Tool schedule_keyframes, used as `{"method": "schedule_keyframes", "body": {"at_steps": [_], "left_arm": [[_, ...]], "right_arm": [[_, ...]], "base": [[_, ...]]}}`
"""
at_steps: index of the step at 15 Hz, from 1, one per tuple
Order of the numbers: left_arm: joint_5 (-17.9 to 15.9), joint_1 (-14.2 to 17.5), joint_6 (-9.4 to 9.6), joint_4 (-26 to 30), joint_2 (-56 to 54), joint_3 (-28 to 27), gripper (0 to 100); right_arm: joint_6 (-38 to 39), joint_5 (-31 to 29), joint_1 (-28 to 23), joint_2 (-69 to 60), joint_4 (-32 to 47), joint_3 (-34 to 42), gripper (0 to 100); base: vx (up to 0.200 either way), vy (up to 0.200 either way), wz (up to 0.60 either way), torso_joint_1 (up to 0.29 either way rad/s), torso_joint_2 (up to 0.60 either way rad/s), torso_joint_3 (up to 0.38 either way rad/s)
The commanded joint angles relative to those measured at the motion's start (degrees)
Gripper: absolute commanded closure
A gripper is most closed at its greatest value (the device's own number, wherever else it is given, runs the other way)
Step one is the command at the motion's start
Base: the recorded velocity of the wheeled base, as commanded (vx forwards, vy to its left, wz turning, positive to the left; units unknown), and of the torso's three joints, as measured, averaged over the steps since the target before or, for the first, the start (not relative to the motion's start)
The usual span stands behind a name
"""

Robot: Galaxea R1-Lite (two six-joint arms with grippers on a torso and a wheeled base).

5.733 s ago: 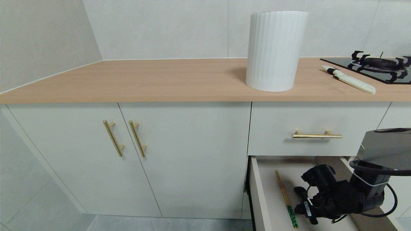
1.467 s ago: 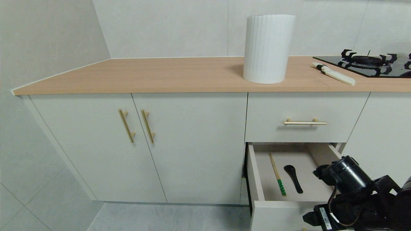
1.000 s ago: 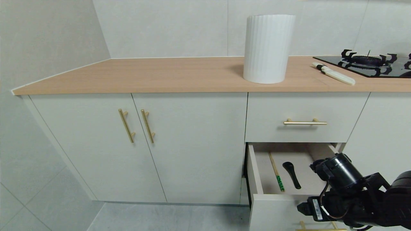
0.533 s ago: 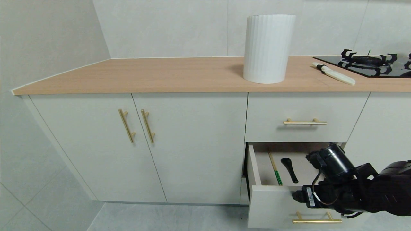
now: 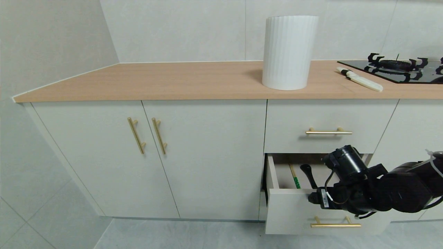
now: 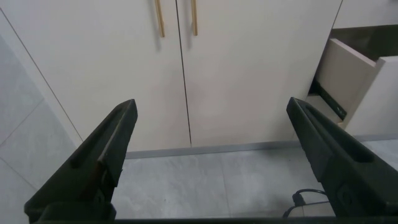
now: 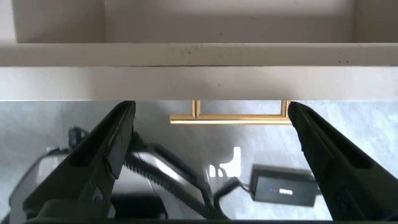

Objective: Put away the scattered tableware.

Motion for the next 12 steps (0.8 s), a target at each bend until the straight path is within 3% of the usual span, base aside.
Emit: {"method": "schedule_keyframes", "body": {"at_steps": [1,8,12], "left_arm": [[0.01,0.01,0.0,0.01,0.02,0.01,0],[0.01,0.01,0.0,0.01,0.02,0.01,0],[0.01,0.01,0.0,0.01,0.02,0.01,0]], "right_arm": [[0.01,0.1,-0.66,2.15,-0.01,-1.64,0],[-0.87,0.01,-4.97,9.71,-0.45,-8.41,0],[-0.52,-0.25,-6.02,12.44,-9.59,-7.18,0]], "base": [[0.0,0.0,0.0,0.0,0.0,0.0],[0.0,0.0,0.0,0.0,0.0,0.0],[0.0,0.0,0.0,0.0,0.0,0.0]]}}
